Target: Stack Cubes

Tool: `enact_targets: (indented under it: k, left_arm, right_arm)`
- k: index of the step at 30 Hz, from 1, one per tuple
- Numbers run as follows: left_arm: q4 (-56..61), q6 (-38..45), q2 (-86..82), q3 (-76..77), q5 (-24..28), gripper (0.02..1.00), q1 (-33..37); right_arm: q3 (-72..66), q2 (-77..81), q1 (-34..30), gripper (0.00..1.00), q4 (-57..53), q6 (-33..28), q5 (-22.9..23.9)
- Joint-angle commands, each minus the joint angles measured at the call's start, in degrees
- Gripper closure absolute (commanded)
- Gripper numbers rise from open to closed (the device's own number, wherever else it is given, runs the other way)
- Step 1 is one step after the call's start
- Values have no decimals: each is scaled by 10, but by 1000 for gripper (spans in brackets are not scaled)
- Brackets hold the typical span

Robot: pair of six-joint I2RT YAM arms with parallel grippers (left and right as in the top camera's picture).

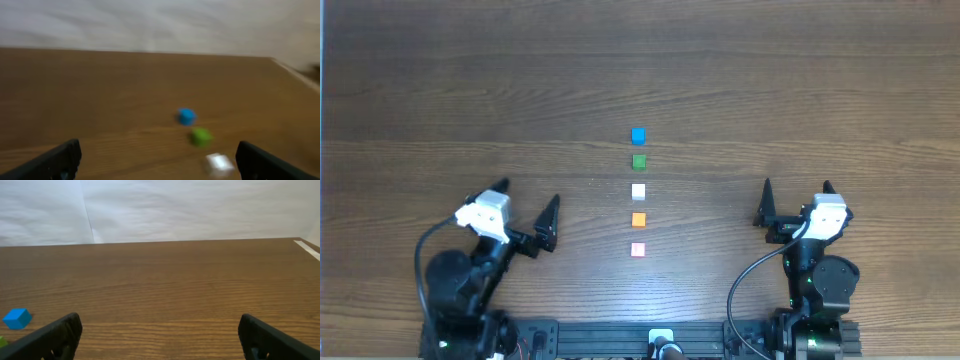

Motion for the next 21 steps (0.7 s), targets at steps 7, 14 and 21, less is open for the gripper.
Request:
enact_targets:
  k: [7, 14, 21]
  left_arm:
    - [-222, -112, 303, 350, 153, 23, -124]
    - [-255, -218, 466, 375, 1, 23, -290]
    - [-267, -424, 582, 375, -137, 20, -457]
  right_arm:
    - [-3, -6, -3, 7, -2, -1, -3]
    - [-3, -6, -3, 9, -2, -1, -3]
    - [-3, -6, -3, 9, -2, -1, -3]
